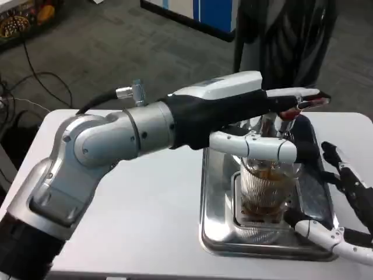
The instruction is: Grasp the cup under the faucet to collect the drink, then remove the cup.
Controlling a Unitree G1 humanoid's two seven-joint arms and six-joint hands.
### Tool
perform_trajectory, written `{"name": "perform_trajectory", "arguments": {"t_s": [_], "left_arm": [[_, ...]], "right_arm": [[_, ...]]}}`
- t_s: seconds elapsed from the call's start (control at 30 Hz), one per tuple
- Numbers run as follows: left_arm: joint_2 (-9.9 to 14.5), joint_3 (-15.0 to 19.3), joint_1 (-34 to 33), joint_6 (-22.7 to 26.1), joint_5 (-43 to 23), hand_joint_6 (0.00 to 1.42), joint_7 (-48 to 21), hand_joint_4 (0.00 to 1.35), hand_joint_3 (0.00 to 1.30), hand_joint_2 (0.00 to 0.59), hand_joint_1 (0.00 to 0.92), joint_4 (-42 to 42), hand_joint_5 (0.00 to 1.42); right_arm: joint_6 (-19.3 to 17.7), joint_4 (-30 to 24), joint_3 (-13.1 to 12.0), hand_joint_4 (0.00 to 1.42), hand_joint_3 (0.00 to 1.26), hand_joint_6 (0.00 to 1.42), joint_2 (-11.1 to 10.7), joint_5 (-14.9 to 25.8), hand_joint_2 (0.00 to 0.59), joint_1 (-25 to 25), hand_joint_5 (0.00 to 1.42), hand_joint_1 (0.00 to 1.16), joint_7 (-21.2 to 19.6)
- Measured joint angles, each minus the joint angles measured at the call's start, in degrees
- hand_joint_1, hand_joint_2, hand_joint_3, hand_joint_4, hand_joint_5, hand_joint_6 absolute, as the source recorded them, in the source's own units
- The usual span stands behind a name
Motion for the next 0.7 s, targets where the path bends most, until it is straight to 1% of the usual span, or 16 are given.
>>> {"name": "perform_trajectory", "arguments": {"t_s": [0.2,0.27,0.37,0.5,0.7], "left_arm": [[0.1,0.0,0.0,0.0,0.0,0.16,-0.1,0.0,0.1,0.114,0.0,-0.1,0.07],[0.1,0.0,0.0,0.0,0.0,0.16,-0.1,0.0,0.1,0.114,0.0,-0.1,0.07],[0.1,0.0,0.0,0.0,0.0,0.16,-0.1,0.0,0.1,0.114,0.0,-0.1,0.07],[0.2,0.0,0.0,0.0,0.0,0.17,-0.2,0.0,0.1,0.114,0.0,-0.2,0.07],[0.3,0.0,0.0,0.0,0.0,0.17,-0.2,0.0,0.1,0.113,0.0,-0.3,0.07]], "right_arm": [[0.8,0.9,1.2,0.0,0.0,0.0,0.8,-0.1,0.185,-1.3,0.09,0.69,-0.6],[1.1,1.4,1.6,0.0,0.0,0.0,1.5,-0.1,0.185,-1.9,0.09,0.69,-1.2],[1.5,2.3,2.2,0.0,0.0,0.0,2.0,-0.3,0.186,-2.7,0.09,0.7,-1.8],[1.8,2.7,3.2,0.0,0.0,0.0,2.3,-1.0,0.186,-3.4,0.09,0.7,-2.3],[2.4,2.9,4.0,0.0,0.0,0.0,3.0,-1.3,0.189,-4.6,0.09,0.69,-2.6]]}}
